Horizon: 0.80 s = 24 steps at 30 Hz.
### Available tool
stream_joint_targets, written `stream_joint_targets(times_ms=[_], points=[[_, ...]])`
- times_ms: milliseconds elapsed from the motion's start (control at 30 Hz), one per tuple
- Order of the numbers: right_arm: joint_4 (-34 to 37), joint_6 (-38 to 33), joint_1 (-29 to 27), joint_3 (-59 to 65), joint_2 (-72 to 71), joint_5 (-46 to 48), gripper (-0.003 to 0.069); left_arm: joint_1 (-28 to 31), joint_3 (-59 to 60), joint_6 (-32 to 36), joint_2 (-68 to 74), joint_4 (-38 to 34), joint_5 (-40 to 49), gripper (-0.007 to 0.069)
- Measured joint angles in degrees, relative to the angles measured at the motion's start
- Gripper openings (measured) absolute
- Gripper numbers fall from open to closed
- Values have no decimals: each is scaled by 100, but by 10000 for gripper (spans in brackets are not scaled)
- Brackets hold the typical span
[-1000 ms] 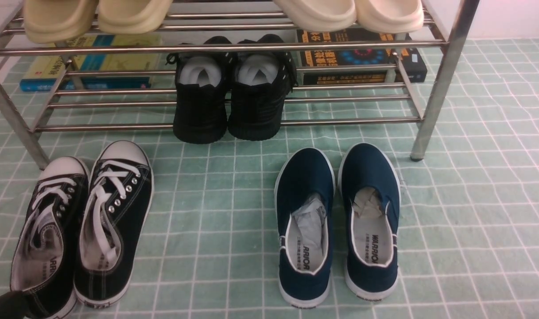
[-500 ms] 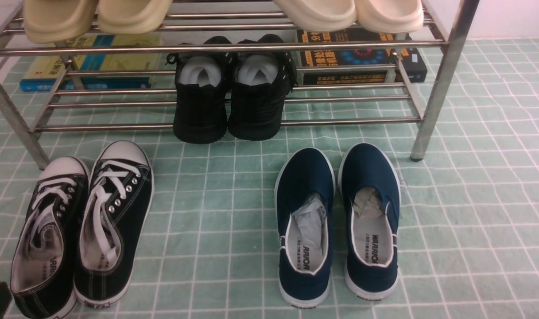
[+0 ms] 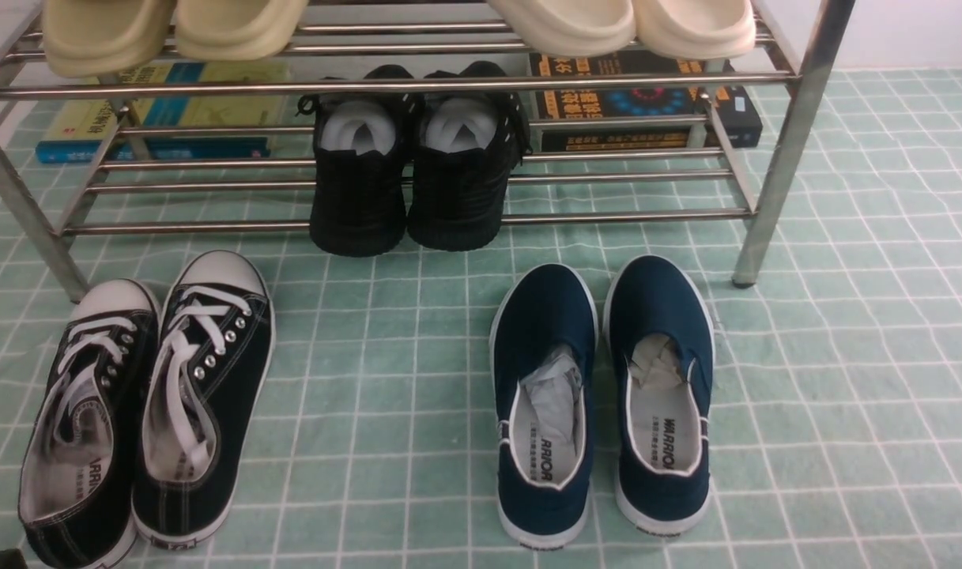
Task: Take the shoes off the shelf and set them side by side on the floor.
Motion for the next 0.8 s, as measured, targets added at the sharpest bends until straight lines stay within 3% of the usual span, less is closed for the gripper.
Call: stream_joint_targets(times_ms=[800], points=[[0,0,0,0,0,0,238,0,-5,-20,0,0,67,49]])
